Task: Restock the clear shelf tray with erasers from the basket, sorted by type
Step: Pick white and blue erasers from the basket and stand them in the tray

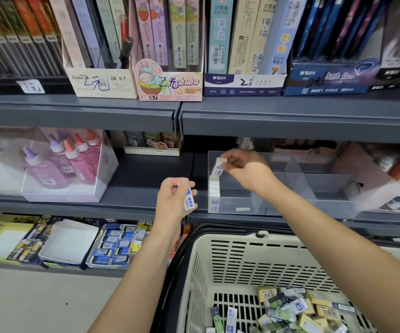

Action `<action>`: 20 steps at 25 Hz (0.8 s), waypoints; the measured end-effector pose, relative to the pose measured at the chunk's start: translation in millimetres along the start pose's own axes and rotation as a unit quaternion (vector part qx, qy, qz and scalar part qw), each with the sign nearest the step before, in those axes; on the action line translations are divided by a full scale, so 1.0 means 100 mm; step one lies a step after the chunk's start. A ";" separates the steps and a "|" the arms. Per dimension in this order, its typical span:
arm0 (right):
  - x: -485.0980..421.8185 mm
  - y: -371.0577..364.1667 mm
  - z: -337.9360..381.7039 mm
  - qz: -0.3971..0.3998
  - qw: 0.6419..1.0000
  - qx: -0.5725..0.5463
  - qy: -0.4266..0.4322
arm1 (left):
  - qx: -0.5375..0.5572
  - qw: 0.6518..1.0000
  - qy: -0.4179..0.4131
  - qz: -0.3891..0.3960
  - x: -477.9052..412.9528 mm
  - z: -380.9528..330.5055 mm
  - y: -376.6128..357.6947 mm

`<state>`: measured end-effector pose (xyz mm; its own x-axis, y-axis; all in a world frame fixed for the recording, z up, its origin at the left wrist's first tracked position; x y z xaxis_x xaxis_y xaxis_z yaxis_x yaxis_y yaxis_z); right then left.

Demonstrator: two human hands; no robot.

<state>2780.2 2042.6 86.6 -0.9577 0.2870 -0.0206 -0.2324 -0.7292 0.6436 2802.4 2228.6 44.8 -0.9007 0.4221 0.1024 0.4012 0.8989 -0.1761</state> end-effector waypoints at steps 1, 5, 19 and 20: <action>0.00 -0.03 0.00 0.006 1.000 0.016 0.004 | -0.004 1.000 0.001 0.002 0.01 0.00 -0.01; -0.03 -0.12 0.00 0.029 0.998 0.051 -0.003 | -0.006 1.000 -0.003 0.004 0.04 0.02 -0.03; 0.02 -0.23 -0.06 0.087 0.985 0.150 0.008 | 0.026 1.000 -0.012 -0.009 0.01 0.00 -0.09; 0.06 -0.20 -0.03 0.081 0.985 0.150 0.016 | 0.024 1.000 -0.014 -0.002 0.01 0.00 -0.10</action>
<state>2778.7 2056.6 71.3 -0.9841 0.1585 0.0806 -0.0194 -0.5463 0.8374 2797.9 2220.3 46.6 -0.9071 0.4138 0.0768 0.3888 0.8938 -0.2233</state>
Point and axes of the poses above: each hand's wrist, its own x-axis away from the middle knuckle, its own y-axis out of the back of the hand, z = x × y, the point moved 4 cm from there along -x, towards the middle knuckle, and after that the axes turned 9 degrees about z, right-handed, at the moved point
